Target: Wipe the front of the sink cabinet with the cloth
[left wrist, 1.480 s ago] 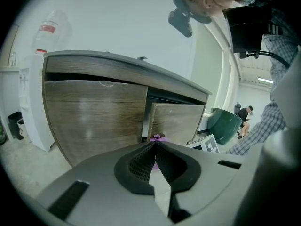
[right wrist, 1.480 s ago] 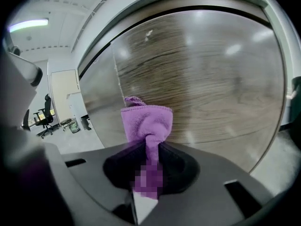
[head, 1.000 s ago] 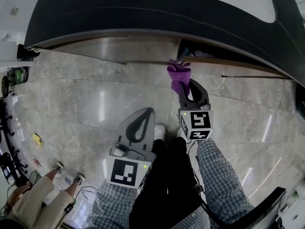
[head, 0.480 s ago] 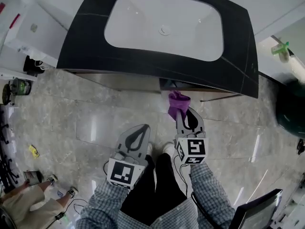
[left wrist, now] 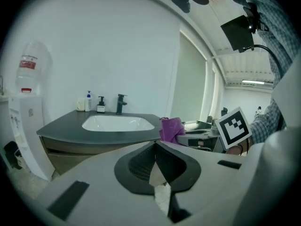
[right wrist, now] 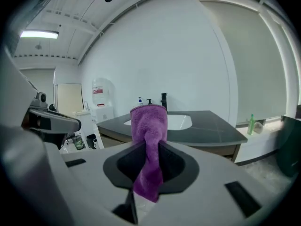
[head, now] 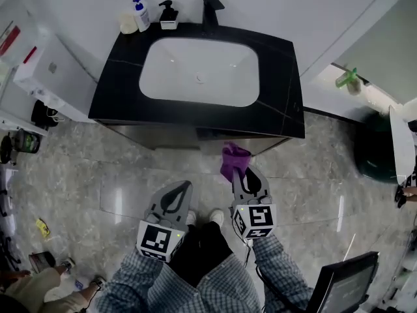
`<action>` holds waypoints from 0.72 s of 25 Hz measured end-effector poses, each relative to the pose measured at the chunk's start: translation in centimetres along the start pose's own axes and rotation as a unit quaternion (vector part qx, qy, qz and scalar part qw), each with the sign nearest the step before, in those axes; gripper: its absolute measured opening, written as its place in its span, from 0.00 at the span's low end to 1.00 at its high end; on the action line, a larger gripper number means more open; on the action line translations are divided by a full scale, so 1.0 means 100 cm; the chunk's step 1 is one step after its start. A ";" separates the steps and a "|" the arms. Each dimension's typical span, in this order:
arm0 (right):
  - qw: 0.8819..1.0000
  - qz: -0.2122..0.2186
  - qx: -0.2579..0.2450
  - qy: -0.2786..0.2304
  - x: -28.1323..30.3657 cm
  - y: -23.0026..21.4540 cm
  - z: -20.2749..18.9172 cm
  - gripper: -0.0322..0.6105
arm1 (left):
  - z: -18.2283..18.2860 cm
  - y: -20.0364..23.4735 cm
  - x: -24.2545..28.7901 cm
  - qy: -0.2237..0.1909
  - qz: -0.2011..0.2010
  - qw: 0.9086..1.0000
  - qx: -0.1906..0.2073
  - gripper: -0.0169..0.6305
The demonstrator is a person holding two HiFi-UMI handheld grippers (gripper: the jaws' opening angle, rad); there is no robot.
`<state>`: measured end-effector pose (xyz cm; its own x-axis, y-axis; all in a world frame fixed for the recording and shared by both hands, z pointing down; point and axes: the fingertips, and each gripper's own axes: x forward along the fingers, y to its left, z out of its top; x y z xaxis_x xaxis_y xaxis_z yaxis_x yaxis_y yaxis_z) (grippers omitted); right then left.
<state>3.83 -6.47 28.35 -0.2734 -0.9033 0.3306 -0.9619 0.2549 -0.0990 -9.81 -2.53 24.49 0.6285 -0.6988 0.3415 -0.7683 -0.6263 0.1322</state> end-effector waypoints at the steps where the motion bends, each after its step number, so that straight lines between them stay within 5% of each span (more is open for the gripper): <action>1: 1.000 -0.003 0.000 -0.007 -0.007 0.001 0.009 0.17 | 0.009 0.000 -0.007 -0.008 0.004 1.000 -0.003 0.04; 10: 0.998 -0.012 -0.008 -0.060 -0.063 0.012 0.074 0.17 | 0.059 -0.016 -0.051 -0.045 0.006 0.999 0.012 0.04; 18: 0.998 0.002 -0.020 -0.062 -0.099 0.019 0.087 0.17 | 0.067 -0.028 -0.059 -0.053 0.002 0.998 0.017 0.04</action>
<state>4.71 -0.03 16.75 -0.2765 -0.9373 0.2124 -0.9610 0.2696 -0.0612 -10.55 1.03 15.85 0.6356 -0.7331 0.2419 -0.7677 -0.6331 0.0987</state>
